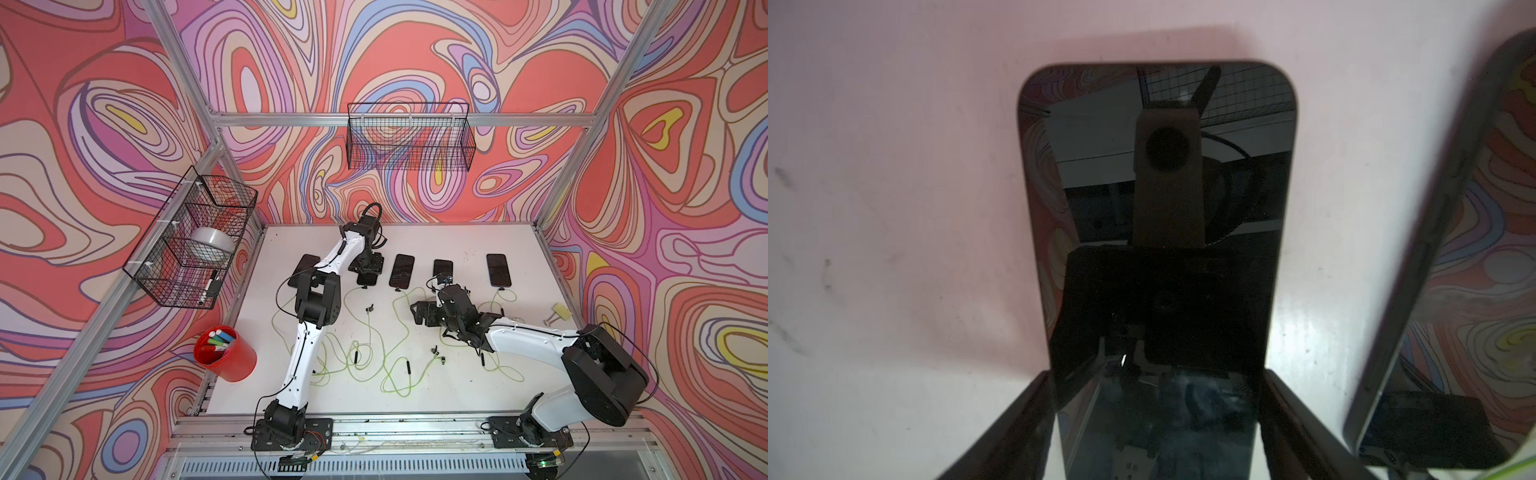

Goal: Plug wired earphones into phones
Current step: Place the phone at the center of the board.

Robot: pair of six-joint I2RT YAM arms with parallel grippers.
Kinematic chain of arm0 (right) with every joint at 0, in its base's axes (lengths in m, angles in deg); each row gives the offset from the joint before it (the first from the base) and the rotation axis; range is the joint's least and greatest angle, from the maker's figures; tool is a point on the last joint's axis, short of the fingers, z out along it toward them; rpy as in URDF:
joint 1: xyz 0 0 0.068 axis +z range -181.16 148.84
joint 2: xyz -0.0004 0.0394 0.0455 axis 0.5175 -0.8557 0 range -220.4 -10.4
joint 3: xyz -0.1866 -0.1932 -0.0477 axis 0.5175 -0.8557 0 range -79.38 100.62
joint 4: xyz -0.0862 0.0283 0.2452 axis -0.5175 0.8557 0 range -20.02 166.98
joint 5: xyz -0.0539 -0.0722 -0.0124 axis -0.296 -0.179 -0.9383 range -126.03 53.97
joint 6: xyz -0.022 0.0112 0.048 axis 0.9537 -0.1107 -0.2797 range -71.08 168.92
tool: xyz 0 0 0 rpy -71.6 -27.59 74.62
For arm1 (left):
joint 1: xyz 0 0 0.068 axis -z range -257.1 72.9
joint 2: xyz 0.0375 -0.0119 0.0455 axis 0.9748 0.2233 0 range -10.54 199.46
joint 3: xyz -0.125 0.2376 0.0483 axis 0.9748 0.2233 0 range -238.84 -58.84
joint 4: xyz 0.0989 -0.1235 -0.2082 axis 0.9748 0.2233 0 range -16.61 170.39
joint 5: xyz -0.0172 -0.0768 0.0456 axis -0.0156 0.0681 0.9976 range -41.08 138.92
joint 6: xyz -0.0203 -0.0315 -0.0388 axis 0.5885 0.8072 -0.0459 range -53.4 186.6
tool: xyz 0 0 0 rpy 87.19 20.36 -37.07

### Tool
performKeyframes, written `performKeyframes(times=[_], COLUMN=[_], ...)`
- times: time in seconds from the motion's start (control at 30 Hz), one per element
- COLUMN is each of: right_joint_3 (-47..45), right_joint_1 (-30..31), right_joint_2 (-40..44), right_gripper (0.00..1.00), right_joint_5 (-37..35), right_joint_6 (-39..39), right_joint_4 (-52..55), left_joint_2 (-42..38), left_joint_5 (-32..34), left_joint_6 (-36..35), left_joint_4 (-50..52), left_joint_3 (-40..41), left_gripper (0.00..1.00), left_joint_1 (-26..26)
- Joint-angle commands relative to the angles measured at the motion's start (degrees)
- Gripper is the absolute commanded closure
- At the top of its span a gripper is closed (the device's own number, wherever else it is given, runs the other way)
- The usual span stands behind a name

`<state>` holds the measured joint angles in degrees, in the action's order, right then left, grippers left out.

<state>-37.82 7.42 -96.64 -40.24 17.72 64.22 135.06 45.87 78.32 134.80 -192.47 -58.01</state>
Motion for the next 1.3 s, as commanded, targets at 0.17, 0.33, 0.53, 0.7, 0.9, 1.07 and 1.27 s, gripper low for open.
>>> performKeyframes(times=[0.17,0.33,0.53,0.7,0.9,1.07,1.27], right_joint_3=[1.81,4.50,3.56,2.40,4.11,8.77,10.21], right_joint_1=[0.08,0.11,0.08,0.06,-1.36,-2.37,-3.28], right_joint_2=[0.11,-1.60,-2.12,-2.12,-5.97,-9.62,-9.89], right_gripper=[0.05,0.05,0.06,0.06,0.06,0.06,0.07], right_joint_5=[-1.14,-1.29,-1.33,-1.75,2.42,5.97,6.76], right_joint_6=[0.50,1.76,1.28,1.52,2.56,5.39,4.96], right_joint_4=[0.03,2.14,1.98,1.65,-0.86,0.34,1.44], left_joint_2=[-4.49,-11.65,-16.81,-26.50,-35.03,-35.27,-31.03], left_joint_5=[-1.48,5.49,9.15,4.72,11.85,12.42,15.22], left_joint_6=[-2.37,-8.20,-7.78,1.99,2.48,-2.59,-10.90], left_joint_4=[0.42,0.88,7.85,1.52,-4.20,-5.79,-6.97], left_joint_3=[0.42,0.76,2.74,21.77,41.12,46.69,47.85], left_gripper=[0.00,0.00,0.00,0.00,0.00,0.19,0.28], left_joint_1=[-0.05,-1.45,-9.46,-19.31,-24.50,-24.88,-24.86])
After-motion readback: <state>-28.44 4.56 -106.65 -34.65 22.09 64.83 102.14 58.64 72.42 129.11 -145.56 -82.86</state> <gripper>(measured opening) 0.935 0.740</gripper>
